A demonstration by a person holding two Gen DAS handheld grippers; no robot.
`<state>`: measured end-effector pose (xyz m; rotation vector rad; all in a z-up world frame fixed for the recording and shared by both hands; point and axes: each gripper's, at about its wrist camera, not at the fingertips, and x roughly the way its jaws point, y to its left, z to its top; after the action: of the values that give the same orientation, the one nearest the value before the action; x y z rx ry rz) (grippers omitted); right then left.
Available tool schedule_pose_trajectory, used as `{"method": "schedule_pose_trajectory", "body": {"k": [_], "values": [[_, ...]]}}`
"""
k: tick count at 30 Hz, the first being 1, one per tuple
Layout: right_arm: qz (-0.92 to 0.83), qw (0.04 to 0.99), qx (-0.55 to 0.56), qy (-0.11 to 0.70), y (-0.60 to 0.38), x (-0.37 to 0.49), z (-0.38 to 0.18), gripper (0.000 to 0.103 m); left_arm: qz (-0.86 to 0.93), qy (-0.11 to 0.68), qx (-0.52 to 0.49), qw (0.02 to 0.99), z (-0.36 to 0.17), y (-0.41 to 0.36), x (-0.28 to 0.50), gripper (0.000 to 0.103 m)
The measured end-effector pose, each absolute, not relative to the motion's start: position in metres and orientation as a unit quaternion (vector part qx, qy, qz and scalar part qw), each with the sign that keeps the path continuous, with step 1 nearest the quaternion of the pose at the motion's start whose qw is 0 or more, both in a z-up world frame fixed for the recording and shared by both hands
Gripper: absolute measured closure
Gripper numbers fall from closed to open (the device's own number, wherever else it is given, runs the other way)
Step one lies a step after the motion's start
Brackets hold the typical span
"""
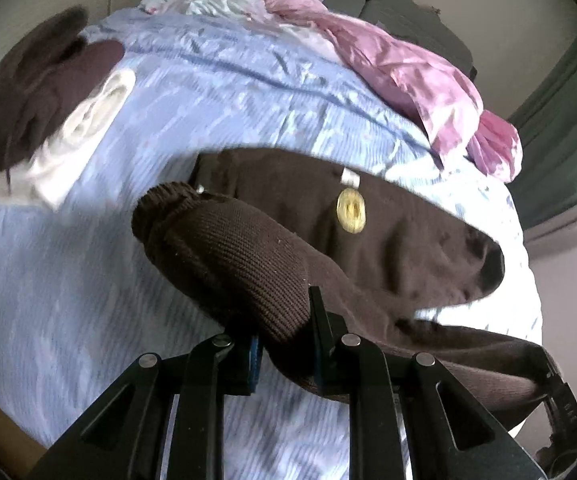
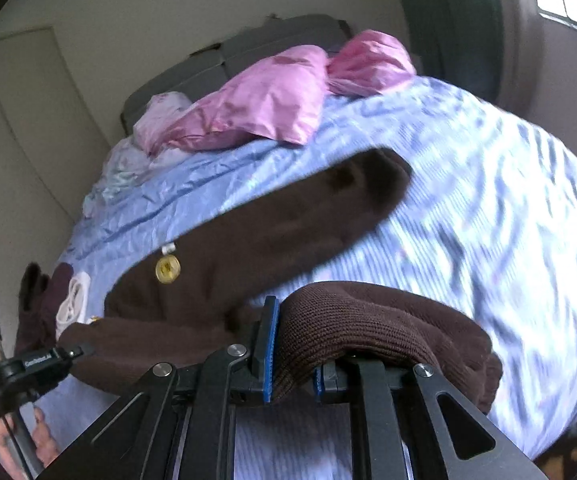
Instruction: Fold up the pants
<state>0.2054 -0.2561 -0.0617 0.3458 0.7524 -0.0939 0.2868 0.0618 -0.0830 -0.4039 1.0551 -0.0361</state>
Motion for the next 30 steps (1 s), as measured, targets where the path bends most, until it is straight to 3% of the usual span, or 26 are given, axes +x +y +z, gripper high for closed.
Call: {"method": "schedule_pose_trajectory", "body": {"k": [6, 16, 25, 29, 30], "values": [[-0.036, 0.911, 0.149, 0.383, -0.26, 0.278, -0.046, 0.088, -0.006, 0.508, -0.182, 0.842, -0.068, 0.056, 0.348, 0.083], [-0.042, 0.894, 0.128, 0.428, -0.267, 0.394, -0.083, 0.088, 0.026, 0.538, -0.164, 0.827, -0.109, 0.048, 0.436, 0.082], [-0.054, 0.874, 0.122, 0.467, -0.266, 0.462, -0.131, 0.088, 0.028, 0.557, -0.134, 0.819, -0.136, 0.041, 0.47, 0.072], [-0.041, 0.87, 0.12, 0.476, -0.267, 0.466, -0.138, 0.081, 0.01, 0.565, -0.134, 0.814, -0.13, 0.041, 0.472, 0.063], [-0.029, 0.871, 0.13, 0.472, -0.268, 0.464, -0.135, 0.07, 0.002, 0.566, -0.145, 0.811, -0.128, 0.043, 0.472, 0.059]]}}
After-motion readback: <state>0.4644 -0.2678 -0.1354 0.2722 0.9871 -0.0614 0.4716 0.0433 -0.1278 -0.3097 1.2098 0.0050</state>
